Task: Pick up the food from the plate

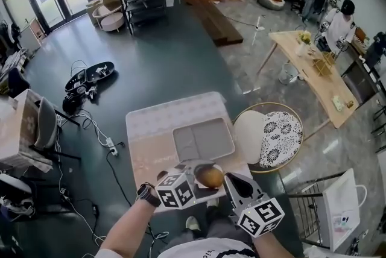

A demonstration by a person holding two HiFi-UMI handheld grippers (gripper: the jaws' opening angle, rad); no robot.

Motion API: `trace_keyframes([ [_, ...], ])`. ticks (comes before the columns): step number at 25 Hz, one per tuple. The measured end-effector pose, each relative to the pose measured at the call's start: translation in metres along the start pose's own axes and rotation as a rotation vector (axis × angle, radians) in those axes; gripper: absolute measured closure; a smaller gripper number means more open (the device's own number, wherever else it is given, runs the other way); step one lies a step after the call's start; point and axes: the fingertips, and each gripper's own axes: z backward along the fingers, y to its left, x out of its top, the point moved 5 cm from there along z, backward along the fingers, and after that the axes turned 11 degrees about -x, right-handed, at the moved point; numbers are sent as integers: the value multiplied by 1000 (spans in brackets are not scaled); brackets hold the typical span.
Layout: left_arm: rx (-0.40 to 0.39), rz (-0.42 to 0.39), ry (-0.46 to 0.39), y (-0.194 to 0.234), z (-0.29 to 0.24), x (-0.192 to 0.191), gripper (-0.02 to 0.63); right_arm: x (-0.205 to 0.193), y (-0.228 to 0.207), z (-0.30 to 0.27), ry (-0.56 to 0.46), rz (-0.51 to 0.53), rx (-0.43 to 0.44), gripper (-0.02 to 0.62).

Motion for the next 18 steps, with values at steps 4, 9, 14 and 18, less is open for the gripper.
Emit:
trace_keyframes([
  [4,29,2,-6,-5,14,8,256,14,9,0,-20,13,0,578],
  [9,77,7,-22,-1,30,25,256,33,10,-5,-46,42,20,580],
  [14,103,29,-39,1,35,34,256,47,11,-11,-57,79,50,580],
  [18,113,26,-39,1,39,40,256,53,11,-14,-65,86,58,580],
])
